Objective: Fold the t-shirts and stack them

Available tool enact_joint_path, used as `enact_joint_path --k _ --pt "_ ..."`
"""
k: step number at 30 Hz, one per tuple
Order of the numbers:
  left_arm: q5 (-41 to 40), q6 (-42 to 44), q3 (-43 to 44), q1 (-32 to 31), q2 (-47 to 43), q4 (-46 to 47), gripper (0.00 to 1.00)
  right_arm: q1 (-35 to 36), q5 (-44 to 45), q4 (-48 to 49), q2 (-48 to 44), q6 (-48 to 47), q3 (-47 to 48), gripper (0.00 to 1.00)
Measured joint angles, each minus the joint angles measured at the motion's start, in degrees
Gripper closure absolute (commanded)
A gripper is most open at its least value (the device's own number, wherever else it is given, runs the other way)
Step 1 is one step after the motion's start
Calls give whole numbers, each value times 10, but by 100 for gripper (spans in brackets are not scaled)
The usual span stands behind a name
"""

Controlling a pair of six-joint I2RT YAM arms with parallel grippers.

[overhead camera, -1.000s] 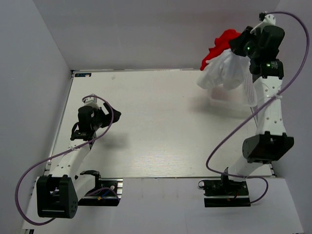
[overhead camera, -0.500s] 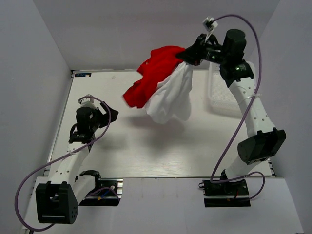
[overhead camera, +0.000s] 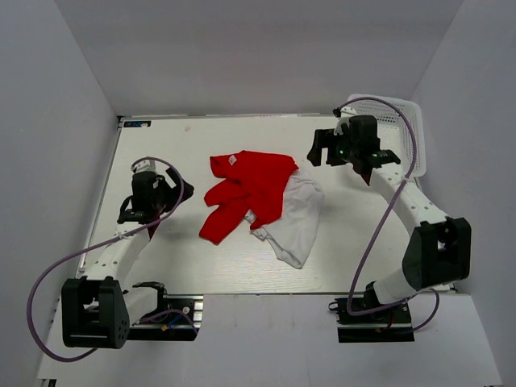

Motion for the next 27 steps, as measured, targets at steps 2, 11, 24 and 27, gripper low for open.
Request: enact_joint_path --k 2,11,24,27 --pt "8 0 4 -2 18 -5 0 11 6 0 -25 -3 -10 10" --pt "120 -18 -56 -11 44 5 0 101 5 1 -21 -1 -59 10" --pt "118 -23 -76 -74 40 -10 0 150 80 -3 52 39 -151 12" --pt "104 -23 -76 -79 40 -13 0 160 89 3 91 41 -153 25"
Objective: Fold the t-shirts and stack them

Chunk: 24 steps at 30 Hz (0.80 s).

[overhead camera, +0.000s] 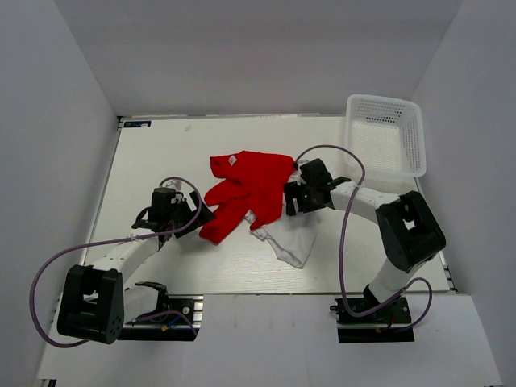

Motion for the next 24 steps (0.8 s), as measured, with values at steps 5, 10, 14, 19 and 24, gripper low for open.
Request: enact_joint_path --k 5,10,14,19,24 --pt "-14 6 2 -1 0 0 0 13 11 40 23 -1 10 100" --pt "-33 21 19 -1 0 0 0 18 50 41 -15 14 4 100" --pt "-46 35 43 -1 1 -7 0 18 69 41 -132 5 19 100" --pt "-52 47 49 -1 2 -12 0 18 84 91 -258 -33 91 100" --pt "-62 52 49 -1 2 -16 0 11 175 128 -270 -98 198 100"
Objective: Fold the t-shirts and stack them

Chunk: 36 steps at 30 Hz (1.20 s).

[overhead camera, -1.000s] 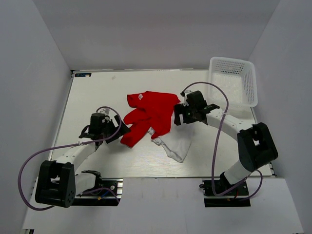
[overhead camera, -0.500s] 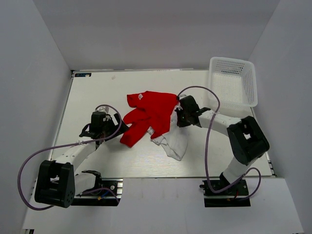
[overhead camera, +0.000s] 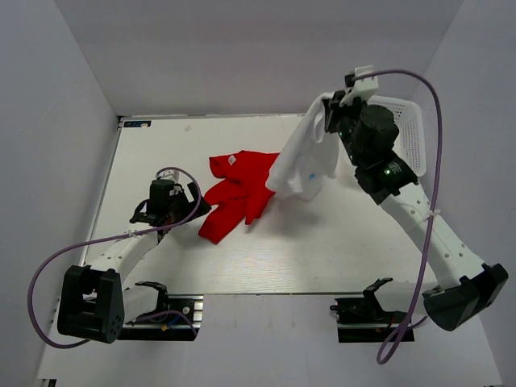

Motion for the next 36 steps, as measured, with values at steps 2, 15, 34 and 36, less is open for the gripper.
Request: enact_joint_path --k 2,15,34,36 --pt "-1 1 0 0 0 0 0 -11 43 13 27 -36 52 100" --pt "-28 0 0 1 1 -6 0 -207 129 -8 323 -156 491 100" --pt "-43 -34 18 1 32 -28 0 -392 -26 -35 472 10 255 83" --pt "-44 -36 18 1 27 -33 0 -392 -35 -58 520 17 264 68"
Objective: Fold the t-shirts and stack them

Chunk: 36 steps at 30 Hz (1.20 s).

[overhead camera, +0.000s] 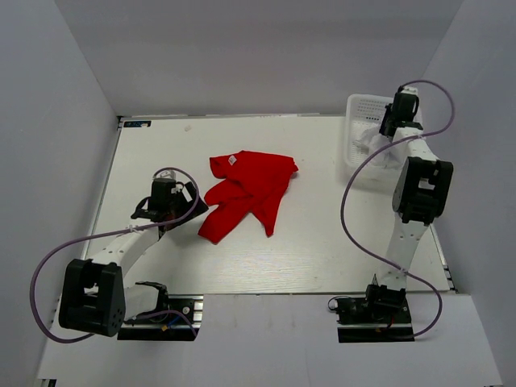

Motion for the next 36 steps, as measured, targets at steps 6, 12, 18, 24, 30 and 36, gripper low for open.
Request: enact_joint_path --k 6,12,18,24,30,36 --pt "-1 -3 0 -1 -8 -17 0 4 -17 -96 85 10 39 10" --pt "8 -4 -2 -1 -8 -31 0 20 -72 -114 -59 17 -17 10" --pt "37 -10 -34 -2 -8 -21 0 152 -93 -66 -310 7 -136 10" --pt "60 -30 -81 -13 -32 19 9 298 -116 -39 -378 28 -256 10" --pt "47 -47 -80 -43 -7 52 26 398 -113 -74 -336 53 -314 10" --pt "-2 -52 -48 -89 55 67 61 480 -132 -69 -316 83 -367 10"
